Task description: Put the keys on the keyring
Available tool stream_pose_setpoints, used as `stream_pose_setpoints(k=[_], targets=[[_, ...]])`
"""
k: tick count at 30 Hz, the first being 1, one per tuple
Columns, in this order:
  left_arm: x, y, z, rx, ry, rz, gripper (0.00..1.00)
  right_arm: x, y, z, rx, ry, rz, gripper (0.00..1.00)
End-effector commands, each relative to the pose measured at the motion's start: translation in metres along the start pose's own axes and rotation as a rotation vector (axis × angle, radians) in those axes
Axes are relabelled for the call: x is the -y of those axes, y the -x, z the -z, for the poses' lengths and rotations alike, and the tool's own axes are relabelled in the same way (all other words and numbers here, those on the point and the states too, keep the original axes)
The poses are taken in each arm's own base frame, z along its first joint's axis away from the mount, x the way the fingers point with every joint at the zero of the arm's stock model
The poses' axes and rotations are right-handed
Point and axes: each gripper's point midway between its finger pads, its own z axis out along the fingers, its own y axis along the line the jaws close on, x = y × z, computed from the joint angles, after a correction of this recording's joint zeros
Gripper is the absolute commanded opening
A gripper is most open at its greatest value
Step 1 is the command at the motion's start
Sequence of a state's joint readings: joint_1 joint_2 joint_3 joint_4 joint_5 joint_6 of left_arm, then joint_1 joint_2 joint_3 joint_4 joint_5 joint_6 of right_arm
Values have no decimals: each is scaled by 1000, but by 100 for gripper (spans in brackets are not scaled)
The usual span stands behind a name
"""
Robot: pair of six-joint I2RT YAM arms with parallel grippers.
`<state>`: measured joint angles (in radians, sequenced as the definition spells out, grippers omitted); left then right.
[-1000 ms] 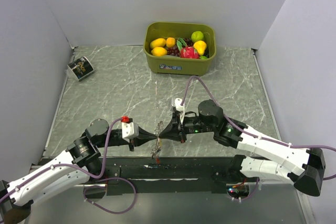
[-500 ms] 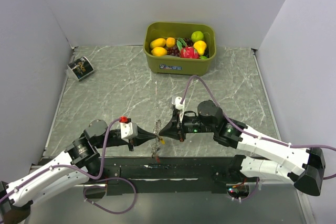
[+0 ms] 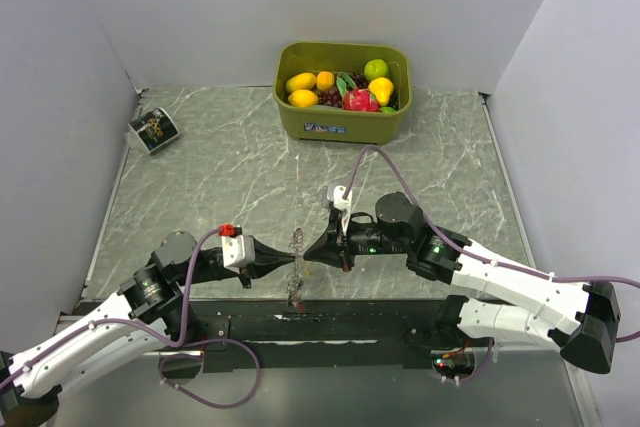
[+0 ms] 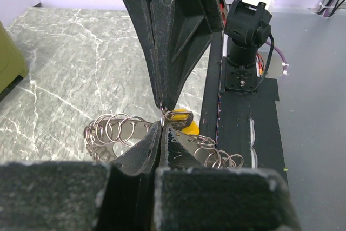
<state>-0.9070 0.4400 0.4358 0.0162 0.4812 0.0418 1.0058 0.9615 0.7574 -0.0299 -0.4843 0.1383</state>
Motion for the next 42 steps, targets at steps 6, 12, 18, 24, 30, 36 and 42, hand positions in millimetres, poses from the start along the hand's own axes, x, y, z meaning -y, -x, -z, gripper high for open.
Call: stream_pose_setpoints(k=[6, 12, 18, 24, 30, 36, 42], targets=[[5, 34, 0, 103, -31, -60, 1, 2, -2, -2, 7, -6, 6, 0], [3, 38, -4, 120, -29, -58, 1, -2, -2, -1, 35, 20, 10, 0], [4, 42, -6, 149, -37, -71, 1, 7, -12, -3, -23, -26, -10, 0], [3, 40, -8, 139, -38, -58, 1, 15, -5, 7, -1, -104, -21, 17], [4, 42, -8, 154, -45, -59, 1, 11, 10, 23, 69, -124, 28, 60], [10, 46, -5, 179, -70, -72, 1, 0, 24, 37, 162, -94, 94, 97], [20, 52, -4, 256, -120, -116, 1, -28, 40, 49, 268, 31, 171, 97]])
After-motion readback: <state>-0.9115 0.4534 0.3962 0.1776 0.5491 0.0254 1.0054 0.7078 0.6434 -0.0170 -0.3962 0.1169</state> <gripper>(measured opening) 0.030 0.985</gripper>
